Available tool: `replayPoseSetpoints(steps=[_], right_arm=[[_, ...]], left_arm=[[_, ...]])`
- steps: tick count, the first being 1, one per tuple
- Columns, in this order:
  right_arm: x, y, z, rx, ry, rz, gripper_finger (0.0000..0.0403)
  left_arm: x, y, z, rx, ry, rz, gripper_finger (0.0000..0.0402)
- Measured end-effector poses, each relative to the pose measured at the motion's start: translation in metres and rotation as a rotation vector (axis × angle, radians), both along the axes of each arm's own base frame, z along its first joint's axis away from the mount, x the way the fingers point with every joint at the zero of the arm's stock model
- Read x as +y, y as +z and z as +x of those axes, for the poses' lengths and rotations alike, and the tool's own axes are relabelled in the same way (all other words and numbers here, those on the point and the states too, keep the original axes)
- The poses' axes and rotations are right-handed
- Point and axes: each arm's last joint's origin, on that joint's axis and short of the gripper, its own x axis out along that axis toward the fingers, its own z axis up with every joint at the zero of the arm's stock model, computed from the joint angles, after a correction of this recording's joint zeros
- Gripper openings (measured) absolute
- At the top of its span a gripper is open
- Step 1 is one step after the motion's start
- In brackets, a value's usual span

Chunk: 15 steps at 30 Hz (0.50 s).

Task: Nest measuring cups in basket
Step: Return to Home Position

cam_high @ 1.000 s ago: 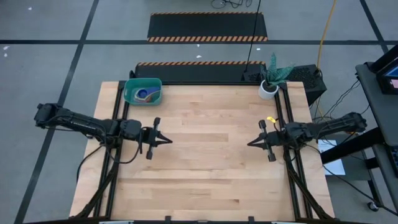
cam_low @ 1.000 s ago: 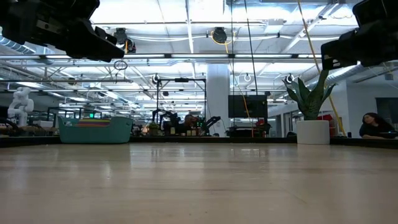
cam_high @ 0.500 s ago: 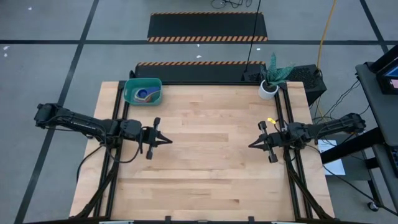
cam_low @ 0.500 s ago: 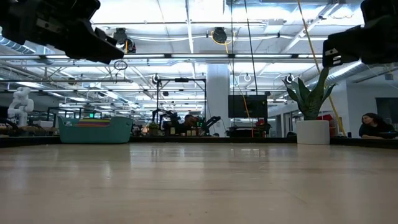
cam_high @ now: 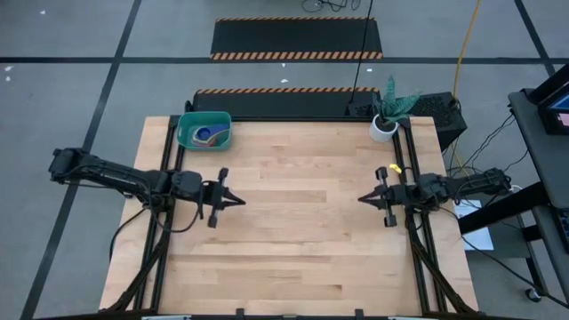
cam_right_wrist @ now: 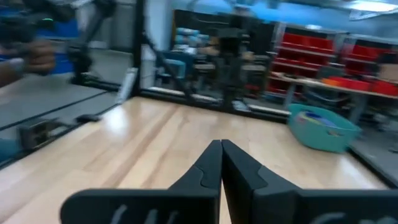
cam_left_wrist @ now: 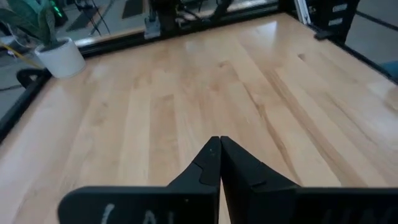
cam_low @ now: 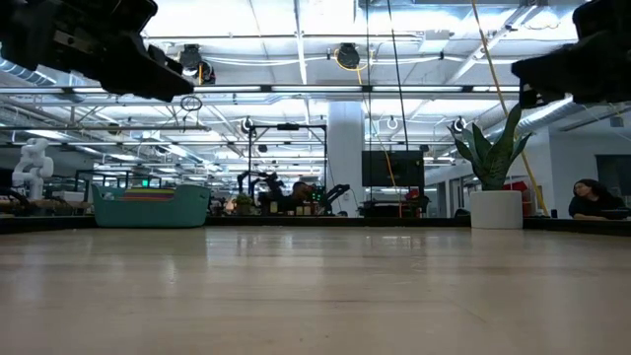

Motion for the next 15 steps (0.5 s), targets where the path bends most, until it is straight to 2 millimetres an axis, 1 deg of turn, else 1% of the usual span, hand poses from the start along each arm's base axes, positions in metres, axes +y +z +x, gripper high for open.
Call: replayPoseSetpoints(steps=[2,4,8,12,15], right_arm=[[-0.001,0.001,0.0,-0.016,-0.044,0.009,0.0],[-0.001,0.004,0.0,-0.05,-0.04,0.018,0.0],[0.0,0.003,0.0,-0.042,-0.01,0.021,0.0],[-0.001,0.0,0.0,-0.017,-0.018,0.006,0.0],[-0.001,0.0,0.0,-0.017,-0.02,-0.019,0.0]], left_arm=[[0.0,0.003,-0.003,-0.015,0.0,-0.002,0.0004],[0.001,0.007,-0.007,-0.035,-0.001,-0.005,0.0008],[0.002,0.018,-0.019,-0.091,0.008,-0.007,0.0013],[0.004,0.028,-0.03,-0.163,0.009,-0.014,0.0004],[0.005,0.031,-0.037,-0.177,0.011,-0.027,0.0006]])
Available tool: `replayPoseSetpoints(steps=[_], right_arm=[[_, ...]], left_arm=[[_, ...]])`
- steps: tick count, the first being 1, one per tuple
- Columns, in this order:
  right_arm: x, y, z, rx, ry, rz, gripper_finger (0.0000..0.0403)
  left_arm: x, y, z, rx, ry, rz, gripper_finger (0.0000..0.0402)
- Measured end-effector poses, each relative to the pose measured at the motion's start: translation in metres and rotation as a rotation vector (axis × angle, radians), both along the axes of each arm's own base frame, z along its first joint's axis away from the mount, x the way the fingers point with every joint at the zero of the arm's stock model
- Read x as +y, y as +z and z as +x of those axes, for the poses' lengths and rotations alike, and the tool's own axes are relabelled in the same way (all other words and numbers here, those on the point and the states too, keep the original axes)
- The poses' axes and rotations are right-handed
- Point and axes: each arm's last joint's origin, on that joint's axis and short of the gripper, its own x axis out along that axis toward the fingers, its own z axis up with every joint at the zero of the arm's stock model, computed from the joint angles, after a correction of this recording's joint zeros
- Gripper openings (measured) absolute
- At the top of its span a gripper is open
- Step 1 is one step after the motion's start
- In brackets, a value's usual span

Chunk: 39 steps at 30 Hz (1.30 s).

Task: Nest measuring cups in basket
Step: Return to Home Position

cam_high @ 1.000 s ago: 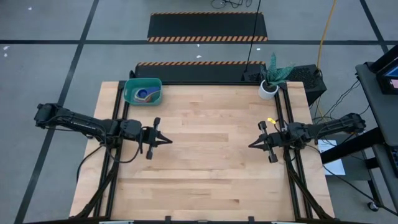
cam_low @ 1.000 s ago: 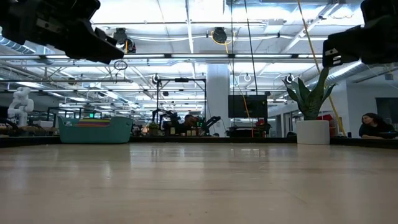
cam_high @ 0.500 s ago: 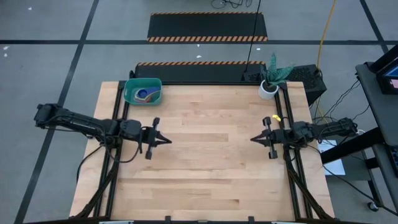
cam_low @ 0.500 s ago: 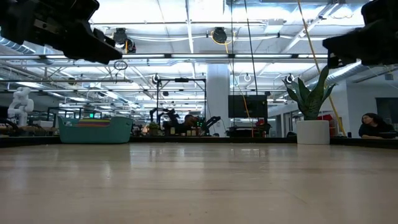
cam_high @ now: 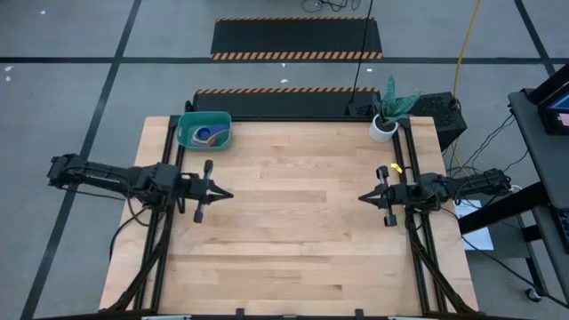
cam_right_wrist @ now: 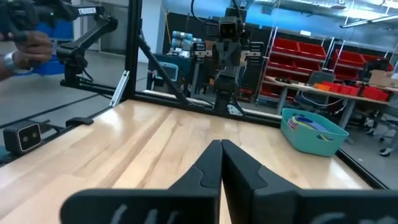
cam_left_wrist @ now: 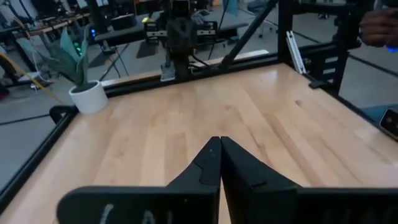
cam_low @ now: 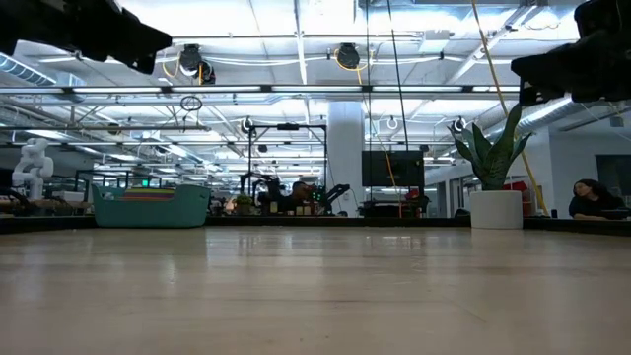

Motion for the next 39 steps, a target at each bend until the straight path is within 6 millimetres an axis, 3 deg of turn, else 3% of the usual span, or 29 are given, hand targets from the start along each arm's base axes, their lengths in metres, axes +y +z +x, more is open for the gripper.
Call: replayPoseSetpoints(steps=[12,33,39], right_arm=[[-0.004,0.004,0.0,-0.043,-0.095,-0.02,0.0],[-0.014,0.001,0.002,-0.007,-0.051,0.001,0.0],[-0.014,0.001,0.002,-0.01,-0.055,-0.025,0.0]], left_arm=[[0.001,0.002,-0.005,-0.009,0.007,-0.037,0.0005],[0.001,0.004,-0.005,-0.031,0.0,0.005,0.0015],[0.0,-0.01,-0.003,-0.117,0.0,-0.007,0.0004]])
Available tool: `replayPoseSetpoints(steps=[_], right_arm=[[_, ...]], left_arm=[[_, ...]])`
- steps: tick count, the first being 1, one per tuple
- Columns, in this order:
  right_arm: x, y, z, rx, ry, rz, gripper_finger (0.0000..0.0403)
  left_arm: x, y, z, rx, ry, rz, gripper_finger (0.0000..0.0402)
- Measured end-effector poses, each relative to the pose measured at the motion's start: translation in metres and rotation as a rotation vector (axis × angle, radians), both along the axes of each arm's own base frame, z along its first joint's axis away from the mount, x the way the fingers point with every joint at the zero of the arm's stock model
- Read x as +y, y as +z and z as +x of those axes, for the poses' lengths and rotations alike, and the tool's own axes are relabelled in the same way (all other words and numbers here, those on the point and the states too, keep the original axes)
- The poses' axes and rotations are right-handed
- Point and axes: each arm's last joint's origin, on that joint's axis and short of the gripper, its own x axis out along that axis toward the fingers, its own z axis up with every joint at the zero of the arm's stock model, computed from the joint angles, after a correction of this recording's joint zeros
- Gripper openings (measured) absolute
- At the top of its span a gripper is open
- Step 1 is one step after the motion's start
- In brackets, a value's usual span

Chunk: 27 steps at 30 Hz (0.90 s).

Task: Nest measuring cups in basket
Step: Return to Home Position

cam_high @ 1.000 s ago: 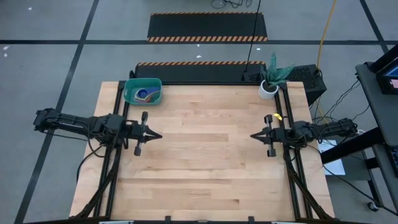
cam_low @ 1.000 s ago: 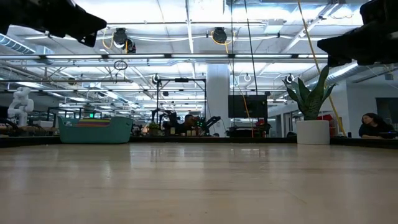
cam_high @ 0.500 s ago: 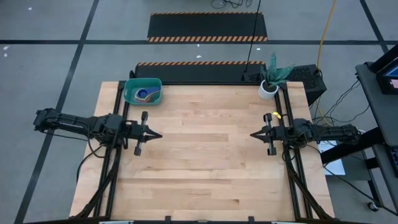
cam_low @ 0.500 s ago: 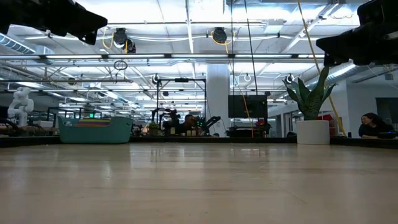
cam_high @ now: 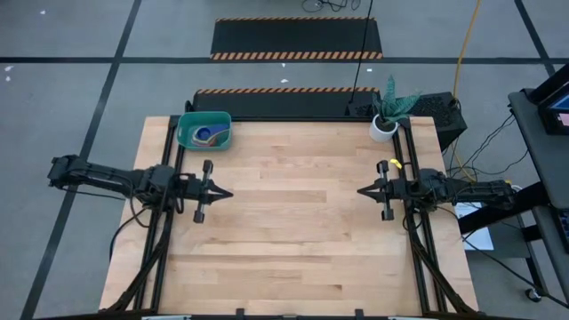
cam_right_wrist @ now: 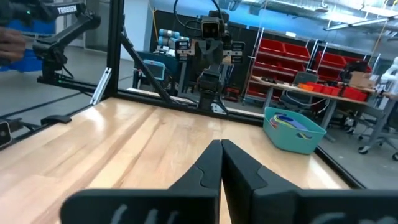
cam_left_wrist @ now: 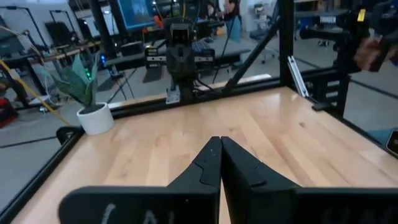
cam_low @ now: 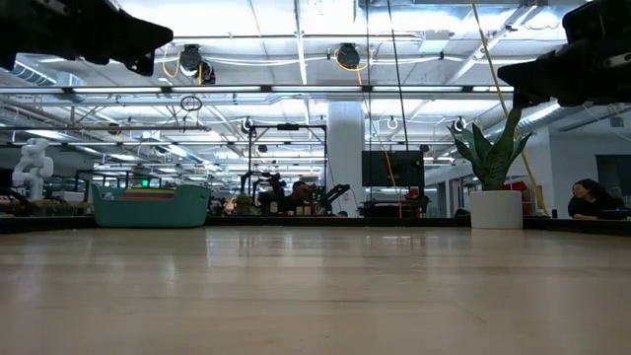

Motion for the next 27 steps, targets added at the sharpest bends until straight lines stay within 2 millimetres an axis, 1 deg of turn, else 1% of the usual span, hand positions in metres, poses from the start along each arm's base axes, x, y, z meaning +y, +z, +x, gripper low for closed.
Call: replayPoseSetpoints(steps=[5,10,15,20,27], right_arm=[[0.0,0.001,0.0,-0.009,0.0,-0.013,0.0],[0.0,0.001,0.0,-0.007,0.0,-0.014,0.0],[0.0,0.001,0.0,-0.007,0.0,-0.014,0.0],[0.0,0.001,0.0,-0.007,0.0,-0.014,0.0],[0.0,0.001,0.0,-0.007,0.0,-0.014,0.0]], left_arm=[[0.0,-0.016,-0.001,0.025,0.002,-0.029,0.0013],[0.0,-0.026,-0.002,0.054,0.001,-0.038,0.0004],[0.0,-0.027,-0.002,0.057,0.0,-0.041,0.001],[-0.002,-0.027,-0.003,0.058,-0.024,-0.035,0.0004],[-0.005,-0.027,-0.003,0.057,0.015,-0.031,0.0003]])
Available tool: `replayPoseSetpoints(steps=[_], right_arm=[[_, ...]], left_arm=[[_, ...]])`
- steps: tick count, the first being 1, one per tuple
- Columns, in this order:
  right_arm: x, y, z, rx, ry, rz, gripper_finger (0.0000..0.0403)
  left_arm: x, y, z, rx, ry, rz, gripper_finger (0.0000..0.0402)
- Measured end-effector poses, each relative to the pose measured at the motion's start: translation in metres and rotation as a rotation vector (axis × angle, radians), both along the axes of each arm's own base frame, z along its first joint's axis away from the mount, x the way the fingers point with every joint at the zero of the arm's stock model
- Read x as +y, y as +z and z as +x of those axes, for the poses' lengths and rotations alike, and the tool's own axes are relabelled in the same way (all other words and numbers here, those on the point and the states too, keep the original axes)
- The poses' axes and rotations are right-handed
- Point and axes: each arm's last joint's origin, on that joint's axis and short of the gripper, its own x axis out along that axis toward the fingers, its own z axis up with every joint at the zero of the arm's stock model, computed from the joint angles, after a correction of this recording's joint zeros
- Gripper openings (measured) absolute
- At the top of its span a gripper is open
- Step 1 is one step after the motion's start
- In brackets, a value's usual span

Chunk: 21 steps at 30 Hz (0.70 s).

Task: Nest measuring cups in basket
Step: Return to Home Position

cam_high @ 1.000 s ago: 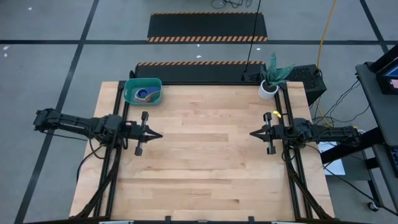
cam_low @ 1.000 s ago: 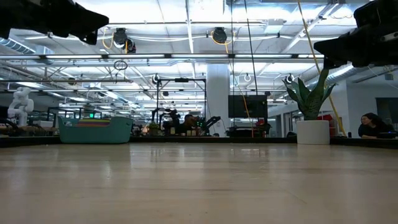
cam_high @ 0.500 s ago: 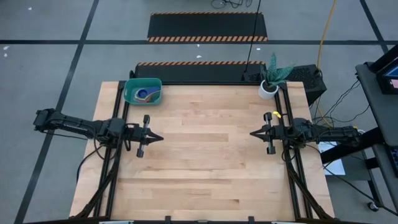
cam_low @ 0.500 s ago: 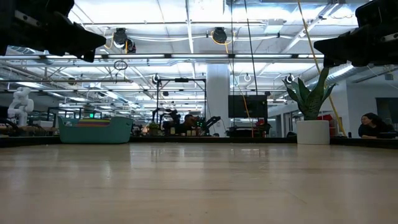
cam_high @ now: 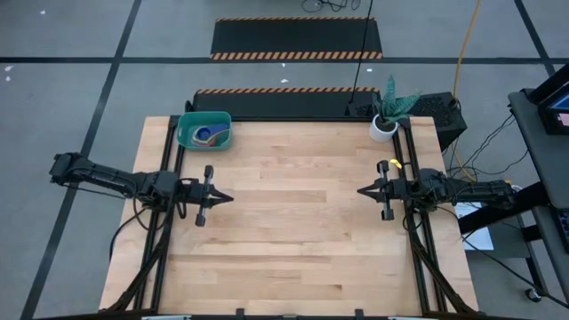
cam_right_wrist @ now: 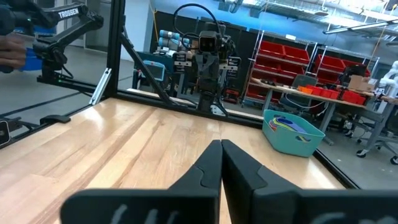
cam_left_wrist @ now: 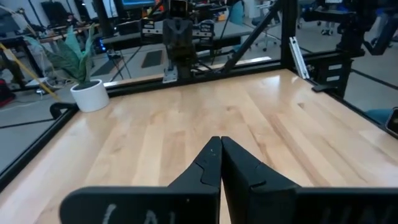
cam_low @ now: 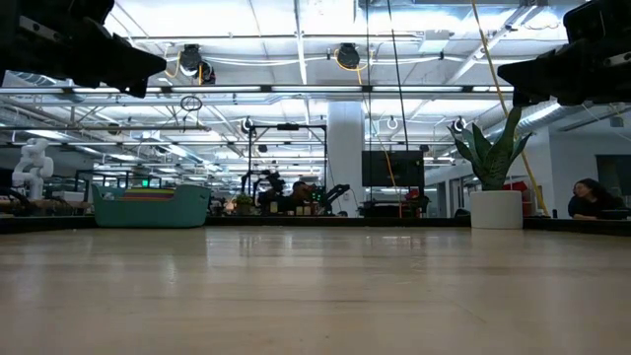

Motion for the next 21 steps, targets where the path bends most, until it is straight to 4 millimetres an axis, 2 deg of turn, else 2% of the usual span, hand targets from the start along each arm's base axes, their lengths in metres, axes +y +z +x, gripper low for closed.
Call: replayPoseSetpoints(steps=[8,15,21], right_arm=[[0.0,0.0,0.0,0.0,0.0,0.0,0.0],[0.0,0.0,0.0,0.0,0.0,0.0,0.0],[0.0,0.0,0.0,0.0,0.0,0.0,0.0]], left_arm=[[-0.002,-0.003,-0.001,0.003,-0.01,0.032,0.0002],[-0.002,-0.022,-0.004,0.0,-0.047,0.023,0.0003],[0.0,-0.029,-0.009,-0.05,-0.054,0.049,0.0004]])
